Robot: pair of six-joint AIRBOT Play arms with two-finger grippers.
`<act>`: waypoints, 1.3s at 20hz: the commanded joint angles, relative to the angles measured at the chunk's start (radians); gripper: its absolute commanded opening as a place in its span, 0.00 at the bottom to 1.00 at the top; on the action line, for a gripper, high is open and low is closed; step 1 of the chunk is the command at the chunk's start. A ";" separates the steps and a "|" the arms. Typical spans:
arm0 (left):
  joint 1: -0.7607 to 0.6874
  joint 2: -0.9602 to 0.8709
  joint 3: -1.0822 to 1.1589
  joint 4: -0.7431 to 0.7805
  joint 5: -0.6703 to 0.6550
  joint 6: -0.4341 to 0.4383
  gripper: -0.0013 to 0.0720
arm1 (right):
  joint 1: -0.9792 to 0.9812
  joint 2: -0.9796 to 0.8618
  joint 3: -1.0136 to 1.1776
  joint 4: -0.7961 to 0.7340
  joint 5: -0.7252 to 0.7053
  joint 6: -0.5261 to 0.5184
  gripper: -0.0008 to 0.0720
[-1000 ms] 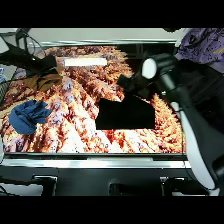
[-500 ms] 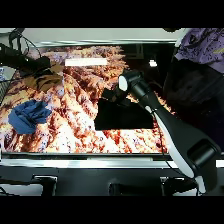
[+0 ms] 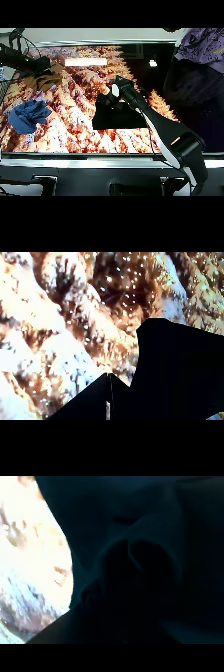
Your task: Fold the clothes and pants, and hang the long-sleeved shirts on hangers.
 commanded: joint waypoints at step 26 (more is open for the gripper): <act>0.002 -0.001 0.000 0.000 -0.002 0.000 0.05 | -1.021 0.214 -0.640 0.650 0.270 -1.173 0.91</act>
